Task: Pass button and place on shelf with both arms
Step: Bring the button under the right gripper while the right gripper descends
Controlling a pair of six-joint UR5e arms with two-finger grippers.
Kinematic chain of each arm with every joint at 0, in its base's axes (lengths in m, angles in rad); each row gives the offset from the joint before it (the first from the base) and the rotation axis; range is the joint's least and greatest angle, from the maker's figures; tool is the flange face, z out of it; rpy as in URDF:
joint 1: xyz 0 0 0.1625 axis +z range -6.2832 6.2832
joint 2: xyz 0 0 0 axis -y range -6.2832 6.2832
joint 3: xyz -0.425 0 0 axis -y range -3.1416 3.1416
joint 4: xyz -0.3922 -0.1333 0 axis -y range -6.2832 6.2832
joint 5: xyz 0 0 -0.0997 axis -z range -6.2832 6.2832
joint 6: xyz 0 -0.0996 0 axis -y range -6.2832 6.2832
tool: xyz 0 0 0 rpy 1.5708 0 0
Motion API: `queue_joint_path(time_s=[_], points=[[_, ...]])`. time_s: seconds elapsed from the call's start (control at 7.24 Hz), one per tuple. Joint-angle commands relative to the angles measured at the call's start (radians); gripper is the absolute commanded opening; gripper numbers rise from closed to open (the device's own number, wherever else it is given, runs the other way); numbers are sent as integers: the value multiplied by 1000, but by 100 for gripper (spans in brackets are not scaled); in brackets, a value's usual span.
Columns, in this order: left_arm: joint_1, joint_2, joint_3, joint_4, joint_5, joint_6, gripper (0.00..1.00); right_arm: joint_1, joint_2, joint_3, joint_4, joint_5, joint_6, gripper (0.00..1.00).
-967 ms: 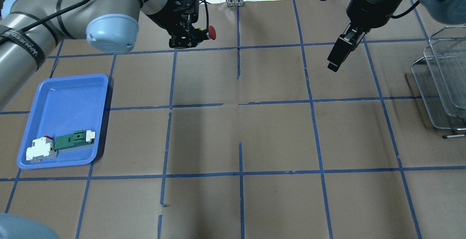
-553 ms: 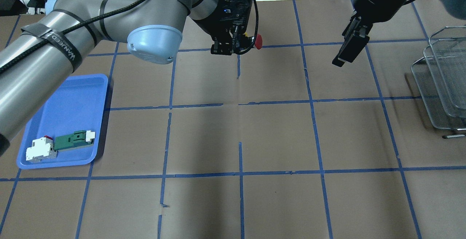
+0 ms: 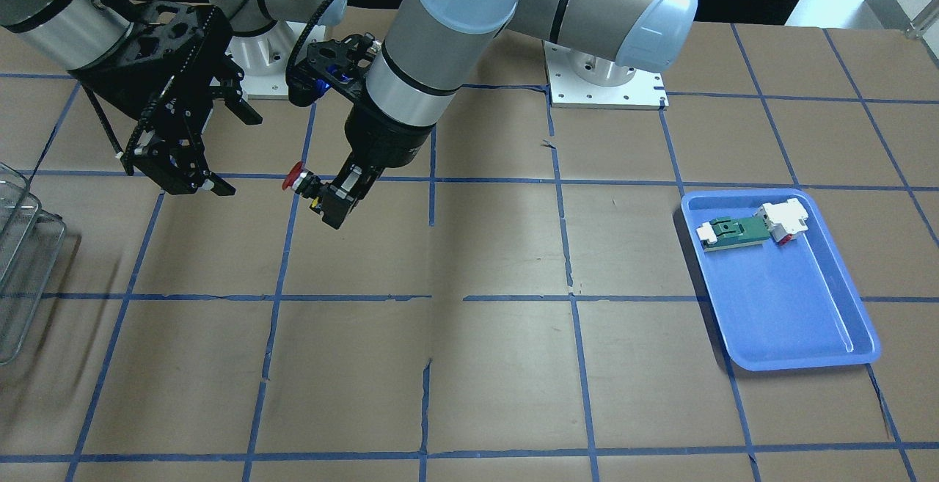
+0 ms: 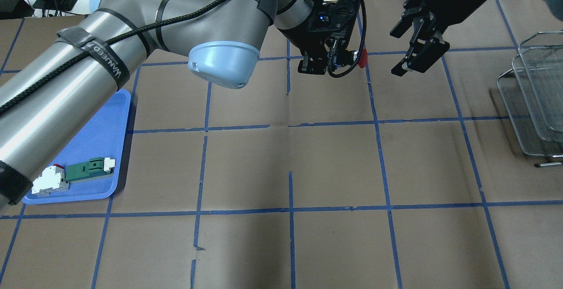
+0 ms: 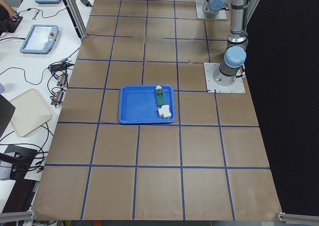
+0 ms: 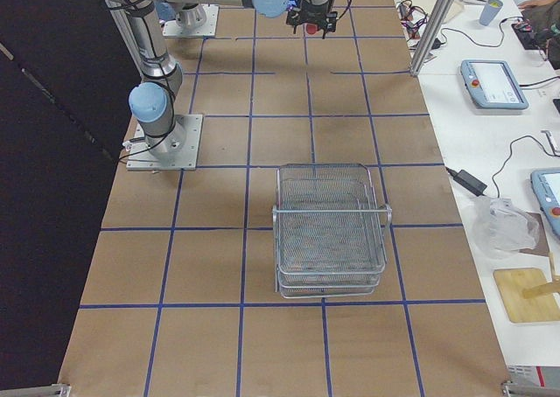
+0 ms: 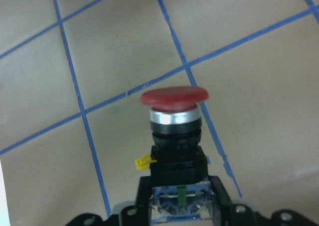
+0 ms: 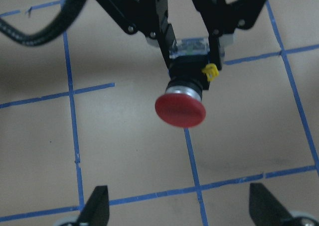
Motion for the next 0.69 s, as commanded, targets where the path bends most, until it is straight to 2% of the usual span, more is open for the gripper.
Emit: queue_joint_path(time_s=[0.0,0.14,0.55], points=[[-30,6,34,2,-35,-62,0,4,-53,53,-3,39,-24,100],[-41,15,34,7,-36,-75,0,-4,-96,102,-29,33,-80,100],[-48,43,25,7,-38,-77,0,-69,-132,113,-16,46,-133,100]])
